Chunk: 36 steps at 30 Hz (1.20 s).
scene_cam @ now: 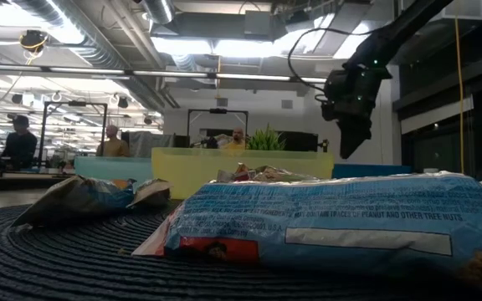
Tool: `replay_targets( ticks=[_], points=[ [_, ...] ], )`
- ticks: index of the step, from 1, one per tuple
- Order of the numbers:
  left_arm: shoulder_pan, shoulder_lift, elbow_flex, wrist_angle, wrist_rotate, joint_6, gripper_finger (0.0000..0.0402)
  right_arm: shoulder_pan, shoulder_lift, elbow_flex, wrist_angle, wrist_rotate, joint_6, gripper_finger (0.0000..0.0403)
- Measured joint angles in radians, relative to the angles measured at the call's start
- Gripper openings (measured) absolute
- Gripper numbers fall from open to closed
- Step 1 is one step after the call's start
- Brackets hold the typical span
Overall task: Pick and place Granola Bars by type
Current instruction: Put the yellow granola bar into the blue bin
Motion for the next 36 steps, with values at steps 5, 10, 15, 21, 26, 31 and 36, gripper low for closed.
replay_targets(
  ticks=[5, 10, 15, 21, 26, 31, 36],
  points=[
    [0.0, 0.0, 0.0, 0.0, 0.001, -0.002, 0.0143, 0.0, 0.0, 0.089, -0.042, 0.0, 0.024, 0.0151],
    [-0.001, 0.0, 0.0, 0.0, 0.019, -0.029, 0.0143, 0.007, -0.011, 0.172, -0.075, -0.002, -0.005, 0.0159],
    [-0.004, -0.001, -0.003, -0.016, 0.063, -0.119, 0.0143, 0.035, -0.072, 0.206, -0.066, -0.008, -0.031, 0.015],
    [-0.09, -0.001, -0.095, -0.013, 0.079, -0.349, 0.0143, 0.101, -0.187, 0.204, -0.03, -0.083, 0.0, 0.0136],
    [-0.197, -0.001, -0.224, -0.008, 0.075, -0.683, 0.0143, 0.192, -0.267, 0.204, 0.039, -0.14, 0.0, 0.0133],
    [-0.291, 0.023, -0.323, 0.036, 0.074, -0.947, 0.0143, 0.283, -0.31, 0.204, 0.132, -0.141, -0.005, 0.0132],
    [-0.333, 0.097, -0.36, 0.11, 0.086, -1.058, 0.0144, 0.355, -0.305, 0.203, 0.186, -0.141, -0.016, 0.0132]
  ],
)
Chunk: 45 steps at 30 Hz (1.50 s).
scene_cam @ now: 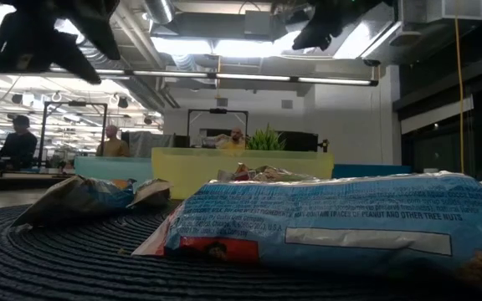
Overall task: Pick and place Granola Bars by type
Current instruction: Put the yellow granola bar into the blue bin
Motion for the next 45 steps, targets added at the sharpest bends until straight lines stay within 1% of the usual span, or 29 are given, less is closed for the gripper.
replay_targets(
  ticks=[2, 6, 8, 11, 19, 22, 25, 36, 40, 43, 45],
  points=[
    [-0.003, 0.036, 0.0, 0.037, 0.031, -0.012, 0.0144, 0.022, 0.007, 0.0, -0.001, 0.001, -0.027, 0.0132],
    [-0.002, 0.115, 0.0, 0.102, 0.131, -0.02, 0.0146, 0.054, 0.015, 0.0, -0.004, 0.007, -0.047, 0.0132],
    [-0.003, 0.152, 0.0, 0.124, 0.183, -0.033, 0.0153, 0.064, 0.015, 0.0, -0.004, 0.007, -0.071, 0.0132],
    [-0.002, 0.198, 0.0, 0.144, 0.24, -0.056, 0.0176, 0.078, 0.015, 0.0, 0.0, 0.008, -0.092, 0.0132],
    [0.027, 0.259, -0.001, 0.169, 0.249, -0.067, 0.0247, 0.09, 0.015, 0.0, 0.002, 0.008, -0.094, 0.0132],
    [0.041, 0.28, 0.0, 0.179, 0.255, -0.066, 0.0265, 0.091, 0.015, 0.0, -0.002, 0.008, -0.093, 0.0132],
    [0.056, 0.298, -0.001, 0.179, 0.258, -0.066, 0.0275, 0.092, 0.015, 0.0, -0.008, 0.008, -0.093, 0.0132],
    [0.104, 0.339, 0.0, 0.183, 0.259, -0.039, 0.0275, 0.092, 0.015, 0.0, -0.011, 0.008, -0.093, 0.0132],
    [0.117, 0.35, 0.0, 0.181, 0.293, -0.04, 0.0273, 0.092, 0.015, 0.0, -0.015, 0.008, -0.093, 0.0132],
    [0.124, 0.352, 0.0, 0.176, 0.305, -0.046, 0.0263, 0.092, 0.015, 0.0, -0.018, 0.008, -0.093, 0.0132],
    [0.124, 0.352, 0.0, 0.17, 0.304, -0.053, 0.0247, 0.092, 0.015, 0.0, -0.02, 0.008, -0.093, 0.0132]
  ],
)
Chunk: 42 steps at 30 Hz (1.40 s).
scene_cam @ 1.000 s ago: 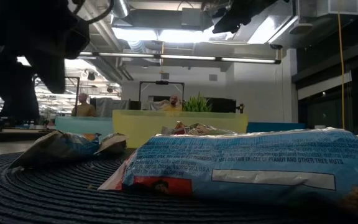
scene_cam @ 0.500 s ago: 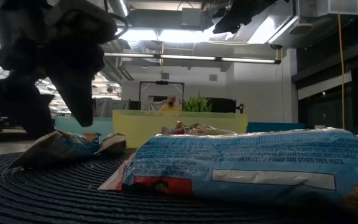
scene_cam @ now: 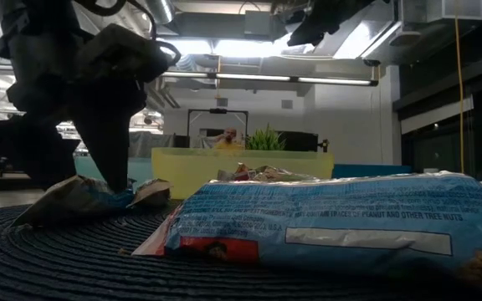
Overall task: Pick and place Granola Bars by type
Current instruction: Put the yellow granola bar into the blue bin
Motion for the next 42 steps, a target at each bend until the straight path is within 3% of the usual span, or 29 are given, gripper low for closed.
replay_targets(
  ticks=[11, 16, 24, 30, 37, 42],
  points=[
    [-0.001, 0.001, 0.0, -0.002, 0.015, -0.049, 0.0081, 0.0, 0.0, 0.0, -0.004, 0.0, 0.0, 0.0132],
    [-0.002, -0.027, 0.0, -0.011, 0.024, -0.054, 0.0029, 0.0, 0.0, 0.0, -0.004, 0.0, 0.0, 0.0132],
    [-0.017, -0.144, 0.0, -0.073, -0.008, -0.048, 0.0021, -0.001, 0.0, 0.0, -0.043, 0.0, 0.008, 0.0132],
    [-0.023, -0.283, 0.0, -0.127, -0.143, -0.008, 0.0018, -0.01, 0.011, 0.0, -0.118, 0.0, 0.08, 0.0132],
    [-0.021, -0.444, 0.005, -0.101, -0.368, 0.213, 0.0018, -0.01, 0.044, 0.0, -0.167, -0.046, 0.109, 0.0132],
    [-0.021, -0.494, 0.084, -0.103, -0.468, 0.528, 0.0018, -0.001, 0.046, 0.0, -0.141, -0.105, 0.131, 0.0132]
  ],
)
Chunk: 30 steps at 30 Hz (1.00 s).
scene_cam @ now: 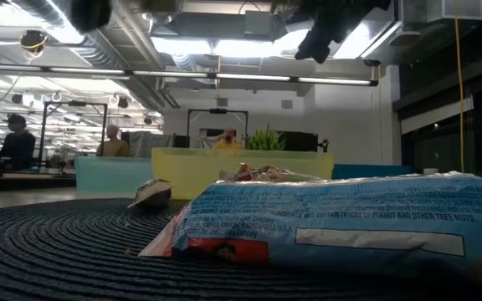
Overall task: Pick and place Granola Bars by type
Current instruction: Put the yellow granola bar into the blue bin
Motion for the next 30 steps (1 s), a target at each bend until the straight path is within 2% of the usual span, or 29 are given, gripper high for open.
replay_targets(
  ticks=[3, 6, 12, 19, 22, 30],
  points=[
    [0.002, -0.004, 0.06, -0.001, -0.034, 0.194, 0.0018, 0.017, 0.0, 0.0, 0.038, -0.018, 0.005, 0.0132],
    [0.019, -0.004, 0.108, -0.001, -0.054, 0.321, 0.0017, 0.04, 0.0, 0.0, 0.101, -0.055, 0.014, 0.0132],
    [0.071, -0.004, 0.168, -0.002, -0.088, 0.49, 0.0017, 0.091, 0.0, 0.0, 0.304, -0.119, 0.092, 0.0132],
    [0.138, -0.004, 0.202, -0.002, -0.088, 0.623, 0.0017, 0.131, 0.0, 0.0, 0.527, -0.126, 0.212, 0.0143],
    [0.153, -0.004, 0.203, -0.005, -0.087, 0.654, 0.0017, 0.131, 0.005, 0.0, 0.574, -0.158, 0.272, 0.0174],
    [0.172, -0.004, 0.203, -0.005, -0.106, 0.737, 0.0017, 0.155, 0.08, 0.0, 0.718, -0.184, 0.473, 0.0301]
  ],
)
